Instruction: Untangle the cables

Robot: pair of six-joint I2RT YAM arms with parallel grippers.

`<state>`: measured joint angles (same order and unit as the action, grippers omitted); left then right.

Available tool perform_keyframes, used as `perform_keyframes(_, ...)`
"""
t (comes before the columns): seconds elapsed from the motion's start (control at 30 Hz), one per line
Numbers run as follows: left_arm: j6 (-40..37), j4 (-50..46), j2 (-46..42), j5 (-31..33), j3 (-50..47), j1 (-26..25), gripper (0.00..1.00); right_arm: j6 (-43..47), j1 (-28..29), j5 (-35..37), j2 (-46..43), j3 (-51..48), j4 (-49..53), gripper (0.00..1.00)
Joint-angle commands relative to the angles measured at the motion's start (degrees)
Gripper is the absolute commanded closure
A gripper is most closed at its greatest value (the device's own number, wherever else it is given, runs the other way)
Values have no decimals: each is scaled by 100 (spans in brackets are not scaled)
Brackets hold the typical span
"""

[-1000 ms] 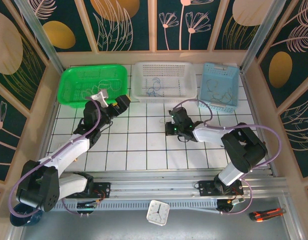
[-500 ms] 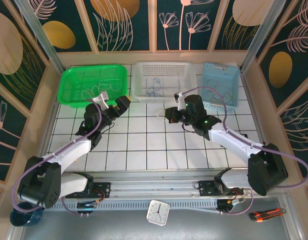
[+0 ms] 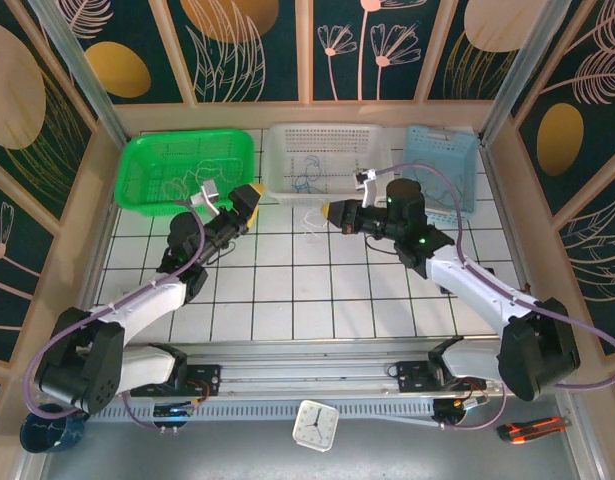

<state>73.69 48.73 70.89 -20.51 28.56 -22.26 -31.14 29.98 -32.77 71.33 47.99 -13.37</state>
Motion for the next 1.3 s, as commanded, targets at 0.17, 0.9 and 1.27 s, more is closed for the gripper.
perform_keyframes(0.17,-938,165,-107,200,-338,-164,1,-209,-36,56,42,584,-264,100)
perform_keyframes(0.9,-283,1635,1139,-223,-381,-289,17,-1144,60,170,54,1150,-885,100)
perform_keyframes(1.27,-26,2086,1428,-221,82,-406,23,-1643,359,376,377,1533,-1456,100)
